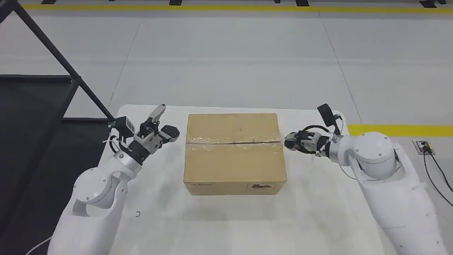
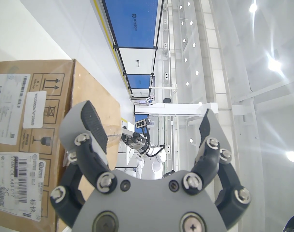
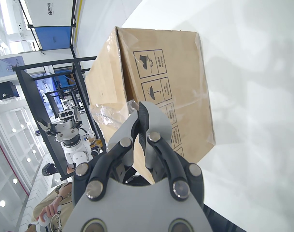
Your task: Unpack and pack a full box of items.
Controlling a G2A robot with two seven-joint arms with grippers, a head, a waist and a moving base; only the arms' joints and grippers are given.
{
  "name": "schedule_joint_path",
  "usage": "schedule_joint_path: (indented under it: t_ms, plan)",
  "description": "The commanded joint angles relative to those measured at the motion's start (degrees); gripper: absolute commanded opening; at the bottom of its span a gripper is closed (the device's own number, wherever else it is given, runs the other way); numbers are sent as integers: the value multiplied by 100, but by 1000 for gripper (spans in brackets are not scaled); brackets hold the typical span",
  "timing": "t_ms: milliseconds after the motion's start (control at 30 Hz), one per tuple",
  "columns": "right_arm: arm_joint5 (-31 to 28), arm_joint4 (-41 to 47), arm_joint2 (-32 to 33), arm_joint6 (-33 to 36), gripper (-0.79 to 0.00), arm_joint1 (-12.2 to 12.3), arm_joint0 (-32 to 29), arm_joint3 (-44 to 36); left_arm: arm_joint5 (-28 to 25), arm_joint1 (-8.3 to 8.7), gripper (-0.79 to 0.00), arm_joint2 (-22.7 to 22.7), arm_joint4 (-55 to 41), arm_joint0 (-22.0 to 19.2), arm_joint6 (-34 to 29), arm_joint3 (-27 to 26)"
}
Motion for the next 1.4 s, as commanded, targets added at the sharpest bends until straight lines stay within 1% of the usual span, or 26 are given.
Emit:
schedule_joint_path:
  t_ms: [0, 167, 300, 333, 367, 400, 433, 533, 600, 633, 667, 700, 800, 867, 900, 933, 1000, 1067, 1367]
  plan:
    - [41, -10, -20, -24, -785, 3, 27, 87, -4, 0, 0, 5, -2, 6, 5, 2]
    - [-132, 310, 230, -273, -785, 26, -17, 264, -3, 2, 0, 12, 1, 3, 16, 32]
    - [-470, 824, 726, -988, -785, 48, -342, 187, -31, 5, 0, -57, -81, -38, 58, 72]
    - [-575, 961, 867, -1225, -656, 51, -452, 146, -48, 6, 0, -89, -116, -51, 76, 83]
    - [-670, 1138, 990, -1462, -431, 47, -572, 92, -59, 8, 0, -128, -154, -64, 89, 95]
    - [-784, 1324, 1086, -1626, 0, 40, -691, 30, -71, 12, 0, -178, -200, -77, 105, 108]
    - [-932, 1497, 1185, -1734, 0, 38, -800, -10, -80, 17, 0, -231, -242, -86, 109, 123]
    - [-932, 1497, 1185, -1734, 0, 38, -800, -10, -160, 29, 0, -435, -431, -93, 188, 179]
    - [-932, 1497, 1185, -1734, 0, 38, -800, -10, -130, 33, 0, -479, -534, -84, 134, 205]
    - [-936, 1502, 1187, -1738, -458, 37, -803, -12, -144, 33, -1, -468, -500, -88, 162, 197]
    - [-931, 1497, 1185, -1735, -407, 38, -800, -11, -138, 33, 0, -483, -536, -85, 146, 206]
    - [-931, 1495, 1184, -1734, -332, 38, -799, -10, -132, 33, -1, -485, -544, -84, 134, 207]
    - [-931, 1496, 1185, -1734, -189, 38, -800, -10, -129, 33, 0, -479, -535, -84, 132, 206]
    - [-931, 1497, 1185, -1734, -129, 38, -800, -10, -129, 33, -1, -479, -534, -84, 133, 205]
    - [-932, 1497, 1185, -1734, -73, 38, -800, -10, -129, 33, -1, -479, -534, -84, 133, 205]
    - [-932, 1497, 1185, -1734, -52, 38, -800, -10, -129, 33, -1, -479, -534, -84, 133, 205]
    - [-932, 1497, 1185, -1734, -16, 38, -801, -10, -129, 33, 0, -479, -534, -84, 134, 205]
    - [-932, 1497, 1185, -1734, -3, 38, -801, -10, -130, 33, 0, -479, -534, -84, 134, 205]
    - [-932, 1497, 1185, -1734, -1, 38, -800, -10, -130, 33, -1, -479, -534, -84, 134, 205]
